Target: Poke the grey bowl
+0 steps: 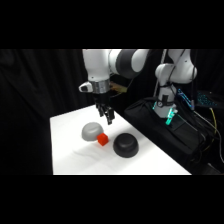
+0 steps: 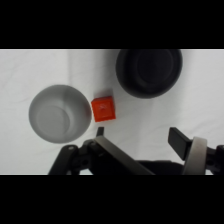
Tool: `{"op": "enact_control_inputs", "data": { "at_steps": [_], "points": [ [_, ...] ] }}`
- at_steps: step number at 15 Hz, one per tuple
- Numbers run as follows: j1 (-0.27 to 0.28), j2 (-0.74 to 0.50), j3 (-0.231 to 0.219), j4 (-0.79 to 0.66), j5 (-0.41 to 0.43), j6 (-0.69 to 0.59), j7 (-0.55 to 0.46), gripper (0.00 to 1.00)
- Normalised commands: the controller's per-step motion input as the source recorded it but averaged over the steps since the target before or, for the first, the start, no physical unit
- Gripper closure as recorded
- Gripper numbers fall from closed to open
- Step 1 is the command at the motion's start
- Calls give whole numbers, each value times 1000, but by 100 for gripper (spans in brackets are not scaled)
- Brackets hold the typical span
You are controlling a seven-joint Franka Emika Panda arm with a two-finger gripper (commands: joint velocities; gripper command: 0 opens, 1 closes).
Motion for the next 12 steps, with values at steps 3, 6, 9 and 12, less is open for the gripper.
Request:
{"op": "enact_control_inputs", "data": {
  "at_steps": [3,6,9,12],
  "points": [
    [-36,16,8,34,19,6,-32,0],
    [-98,60,-54,136,-4,50,-68,0],
    [-140,104,-95,232,-9,38,-80,0],
    [-125,143,-99,289,-60,26,-8,25]
  ]
}}
